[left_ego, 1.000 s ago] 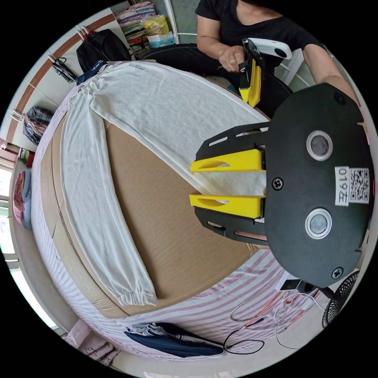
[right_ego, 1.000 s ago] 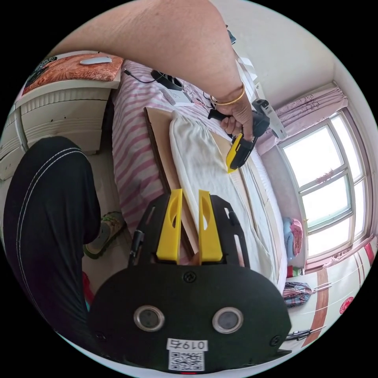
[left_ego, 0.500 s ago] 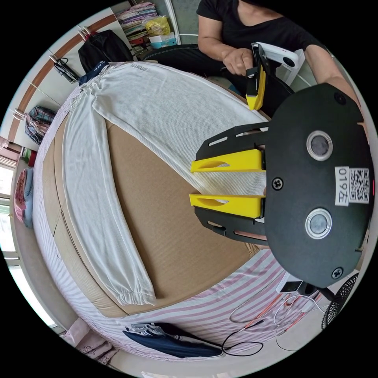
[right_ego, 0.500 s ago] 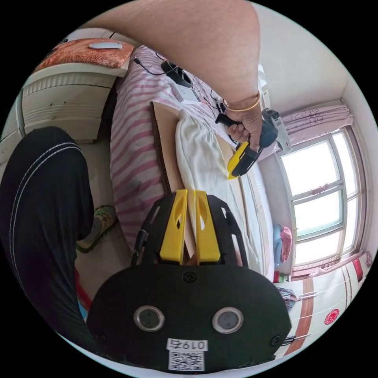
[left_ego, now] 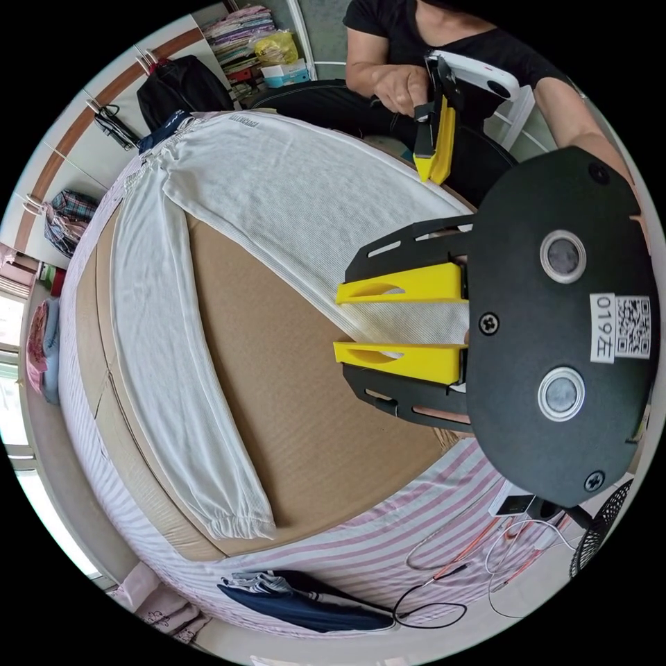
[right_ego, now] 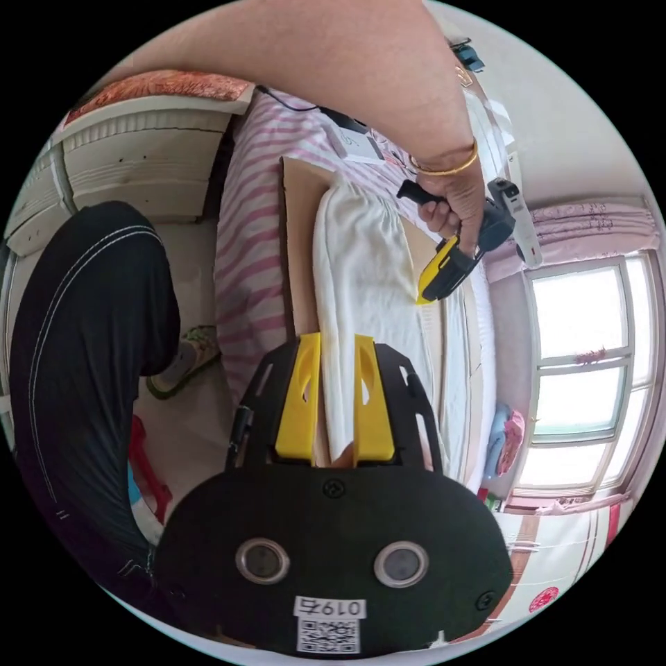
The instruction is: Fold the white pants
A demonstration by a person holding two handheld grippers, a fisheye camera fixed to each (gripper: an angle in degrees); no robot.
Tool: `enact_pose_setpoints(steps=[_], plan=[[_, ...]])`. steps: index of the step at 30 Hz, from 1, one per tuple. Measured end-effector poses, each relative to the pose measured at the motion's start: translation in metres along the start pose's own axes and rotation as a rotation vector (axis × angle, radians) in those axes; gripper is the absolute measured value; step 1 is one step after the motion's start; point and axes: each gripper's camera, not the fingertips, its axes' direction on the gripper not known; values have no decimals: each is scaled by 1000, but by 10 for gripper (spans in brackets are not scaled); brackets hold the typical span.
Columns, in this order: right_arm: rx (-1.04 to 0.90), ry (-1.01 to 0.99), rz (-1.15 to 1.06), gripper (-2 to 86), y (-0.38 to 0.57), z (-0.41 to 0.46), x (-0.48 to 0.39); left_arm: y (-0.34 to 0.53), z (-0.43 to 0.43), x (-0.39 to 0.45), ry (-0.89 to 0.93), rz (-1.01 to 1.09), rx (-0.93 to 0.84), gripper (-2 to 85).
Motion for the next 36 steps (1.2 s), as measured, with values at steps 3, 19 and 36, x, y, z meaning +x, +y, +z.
enact_pose_setpoints(steps=[3, 19, 36], plan=[[-14, 55, -34, 38, -7, 8, -13, 2, 2, -2, -1, 5, 2, 66], [21, 88, 8, 15, -5, 37, -25, 14, 13, -8, -20, 45, -32, 9], [89, 79, 73, 17, -32, 77, -28, 90, 17, -47, 27, -51, -28, 9]])
